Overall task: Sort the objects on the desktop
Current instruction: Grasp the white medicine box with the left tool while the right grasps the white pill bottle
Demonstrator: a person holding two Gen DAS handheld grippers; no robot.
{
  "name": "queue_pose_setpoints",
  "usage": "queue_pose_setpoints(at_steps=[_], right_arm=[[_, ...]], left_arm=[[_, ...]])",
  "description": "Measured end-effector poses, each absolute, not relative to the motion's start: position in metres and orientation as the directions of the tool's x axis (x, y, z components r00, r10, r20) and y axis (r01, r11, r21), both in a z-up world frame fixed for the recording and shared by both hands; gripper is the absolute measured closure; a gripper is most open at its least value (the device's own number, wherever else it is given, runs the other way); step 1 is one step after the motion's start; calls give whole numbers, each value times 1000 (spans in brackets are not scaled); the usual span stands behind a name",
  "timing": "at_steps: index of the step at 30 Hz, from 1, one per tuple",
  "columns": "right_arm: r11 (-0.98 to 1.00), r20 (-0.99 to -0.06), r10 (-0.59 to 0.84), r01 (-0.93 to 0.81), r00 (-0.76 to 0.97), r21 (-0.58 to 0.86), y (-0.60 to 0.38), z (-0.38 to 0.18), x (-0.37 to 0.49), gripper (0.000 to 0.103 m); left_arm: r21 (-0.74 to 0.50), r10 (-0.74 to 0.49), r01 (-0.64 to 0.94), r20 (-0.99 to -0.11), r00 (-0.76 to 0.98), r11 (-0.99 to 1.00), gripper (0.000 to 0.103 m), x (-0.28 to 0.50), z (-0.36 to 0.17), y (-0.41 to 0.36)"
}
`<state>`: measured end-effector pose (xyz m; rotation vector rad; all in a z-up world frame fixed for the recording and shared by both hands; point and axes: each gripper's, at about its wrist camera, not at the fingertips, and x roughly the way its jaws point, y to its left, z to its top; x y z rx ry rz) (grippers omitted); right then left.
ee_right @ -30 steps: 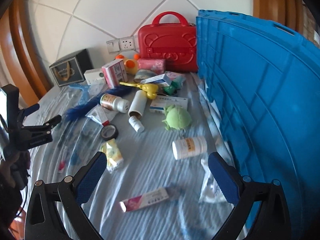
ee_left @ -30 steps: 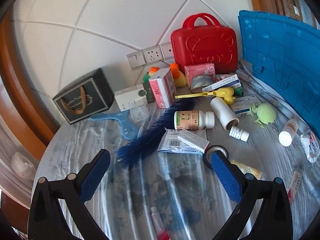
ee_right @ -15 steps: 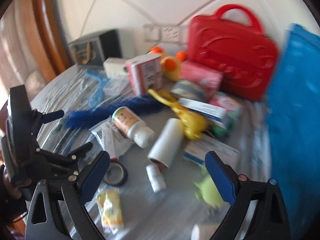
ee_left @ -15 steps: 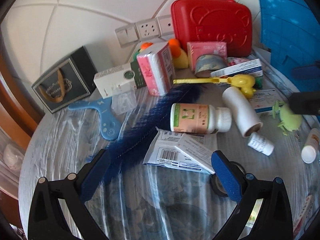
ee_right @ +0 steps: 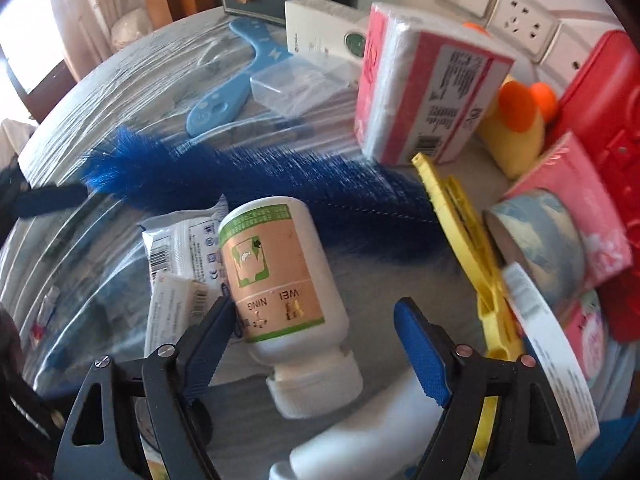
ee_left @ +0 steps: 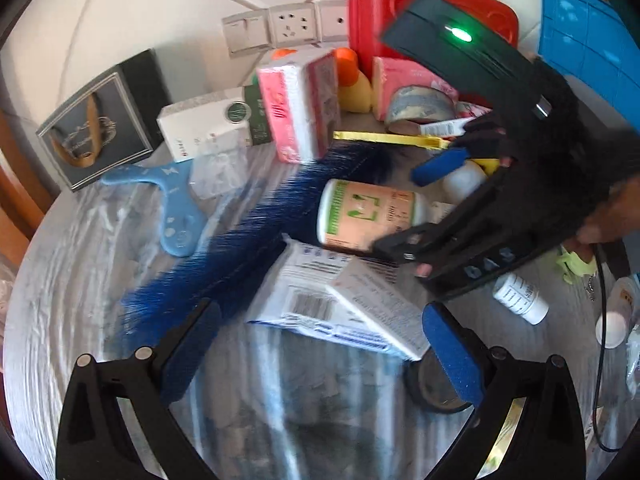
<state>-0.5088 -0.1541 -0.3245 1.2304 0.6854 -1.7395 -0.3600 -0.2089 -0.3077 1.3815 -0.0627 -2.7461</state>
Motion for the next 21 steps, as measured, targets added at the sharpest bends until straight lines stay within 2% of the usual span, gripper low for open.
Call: queue_pose_setpoints(at_steps=[3, 5, 7, 10, 12, 14, 16, 21], right_arm=[[-432, -935, -352, 895, -54, 111, -157, -327, -516, 35], [-411, -936, -349, 904, -36, 118, -159, -328, -517, 36], [-406, -937, -347, 906, -30, 121, -161, -328, -520, 36], [-391, -940, -341, 912, -20, 122, -165, -330, -519, 37], [-385, -943, -332, 916, -21, 115, -168, -332, -520, 38], [-389, -945, -328, 914, -20, 116, -169, -335, -520, 38], [-397, -943, -332, 910, -22, 119, -171, -338, -521, 37], [-405, -952, -299, 912, -68, 62, -177, -339, -517, 37]], left_arm=[[34, -30, 5, -816, -578, -999, 3, -367, -317, -196], [16, -9, -7, -824, -566, -1000, 14, -372, -323, -189], [13, -6, -8, -840, -543, -1000, 32, -377, -332, -187], [-58, 55, -12, -837, -545, -998, 43, -374, -334, -198], [-62, 60, -14, -841, -538, -998, 52, -371, -335, -206], [-57, 63, -27, -847, -529, -998, 55, -367, -335, -214], [-77, 81, -30, -852, -518, -997, 63, -362, -335, -223], [-83, 90, -37, -865, -494, -996, 67, -355, -339, -230]])
